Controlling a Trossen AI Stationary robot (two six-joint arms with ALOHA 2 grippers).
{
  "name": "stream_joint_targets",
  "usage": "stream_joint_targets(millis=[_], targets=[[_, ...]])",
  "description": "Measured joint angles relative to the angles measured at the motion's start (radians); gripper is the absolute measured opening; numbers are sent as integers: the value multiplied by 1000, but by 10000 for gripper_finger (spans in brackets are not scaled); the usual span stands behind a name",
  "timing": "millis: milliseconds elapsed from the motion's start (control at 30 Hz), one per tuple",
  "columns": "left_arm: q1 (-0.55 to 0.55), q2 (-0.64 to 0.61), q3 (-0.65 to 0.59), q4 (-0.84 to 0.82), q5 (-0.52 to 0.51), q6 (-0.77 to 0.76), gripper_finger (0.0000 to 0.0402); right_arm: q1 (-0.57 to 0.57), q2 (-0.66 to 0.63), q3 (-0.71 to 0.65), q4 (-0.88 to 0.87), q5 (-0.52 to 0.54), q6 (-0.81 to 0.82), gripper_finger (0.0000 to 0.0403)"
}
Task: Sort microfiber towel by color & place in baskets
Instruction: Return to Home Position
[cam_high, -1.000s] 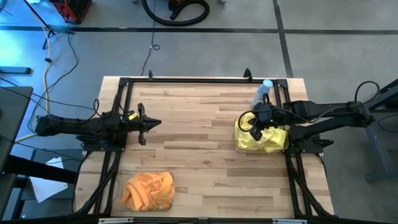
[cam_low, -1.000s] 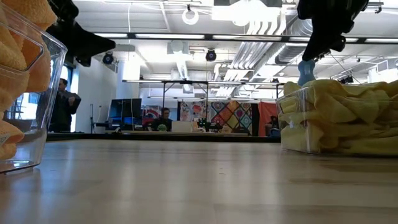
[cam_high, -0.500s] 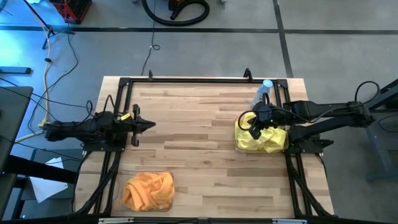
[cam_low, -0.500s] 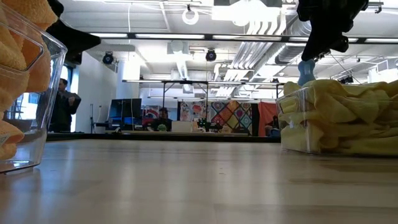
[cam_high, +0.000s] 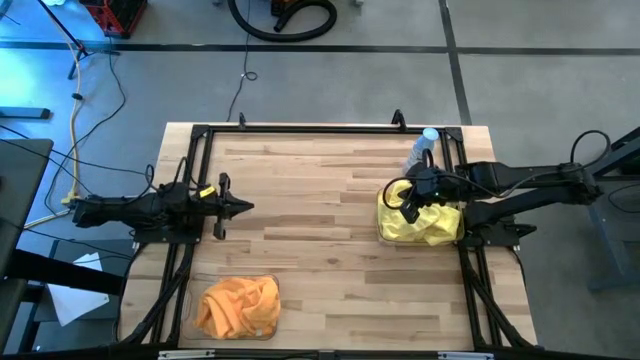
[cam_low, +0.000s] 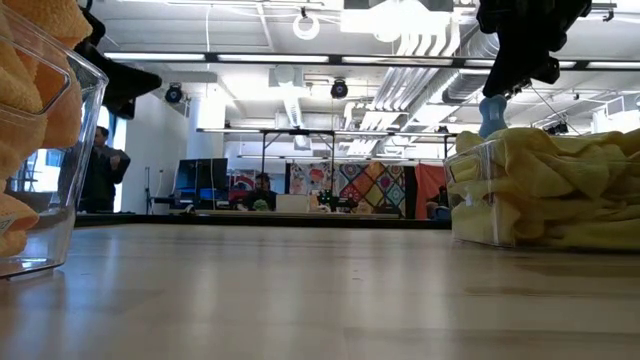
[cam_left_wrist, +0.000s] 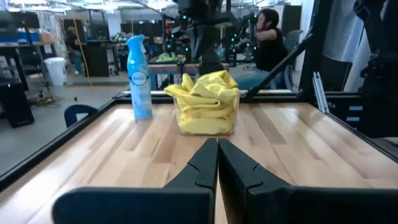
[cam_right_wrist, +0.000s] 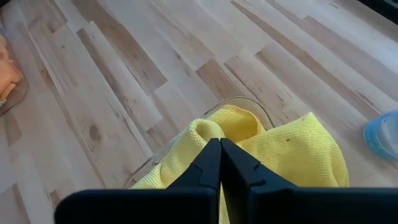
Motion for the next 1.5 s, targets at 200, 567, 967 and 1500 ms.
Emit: stream_joint_targets(millis=[200, 567, 967, 1500], targets=[[0, 4, 0, -2, 16, 3, 0, 0, 0, 0, -3, 11, -6, 0], [0, 25, 0, -2, 25, 3, 0, 0, 0, 0, -6, -2, -115, 0], [0, 25, 0, -1, 25, 3, 0, 39, -46, -27, 74, 3, -475, 0], [0, 25, 0, -2, 24, 3, 0, 39, -586, -516, 450, -134, -586, 0]])
